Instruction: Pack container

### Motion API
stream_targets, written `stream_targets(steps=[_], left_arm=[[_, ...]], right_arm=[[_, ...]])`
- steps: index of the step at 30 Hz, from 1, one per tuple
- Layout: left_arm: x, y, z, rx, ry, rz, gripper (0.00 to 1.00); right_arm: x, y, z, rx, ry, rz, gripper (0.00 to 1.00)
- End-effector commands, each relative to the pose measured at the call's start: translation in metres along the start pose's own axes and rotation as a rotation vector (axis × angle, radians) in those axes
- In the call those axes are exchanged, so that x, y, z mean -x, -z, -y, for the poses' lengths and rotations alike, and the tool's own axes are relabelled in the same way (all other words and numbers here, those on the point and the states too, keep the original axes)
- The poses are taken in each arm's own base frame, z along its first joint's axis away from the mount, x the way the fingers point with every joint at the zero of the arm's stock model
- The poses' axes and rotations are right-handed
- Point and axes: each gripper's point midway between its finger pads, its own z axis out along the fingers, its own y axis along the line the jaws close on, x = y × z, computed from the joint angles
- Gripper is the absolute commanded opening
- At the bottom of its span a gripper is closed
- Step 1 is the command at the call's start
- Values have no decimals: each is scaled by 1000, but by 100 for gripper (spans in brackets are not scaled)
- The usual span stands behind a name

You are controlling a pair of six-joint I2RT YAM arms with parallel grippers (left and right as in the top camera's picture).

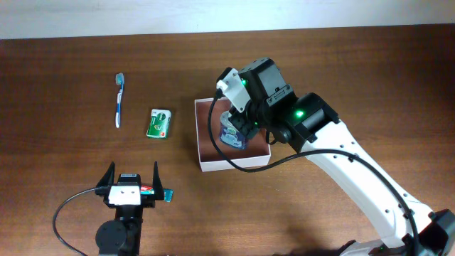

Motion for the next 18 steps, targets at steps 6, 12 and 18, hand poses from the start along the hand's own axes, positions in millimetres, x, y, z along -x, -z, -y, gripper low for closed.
stream_targets(steps=[6,12,18], left_arm=[[-2,0,0,4,-20,-9,99],[-2,0,0,4,-20,-8,99],[-2,0,0,4,-20,-8,99]], right_arm=[[1,10,27,-82,-236,6,21],[-3,10,39,-110,-394,8,21],[-9,11,54,-197,-476,1,20]])
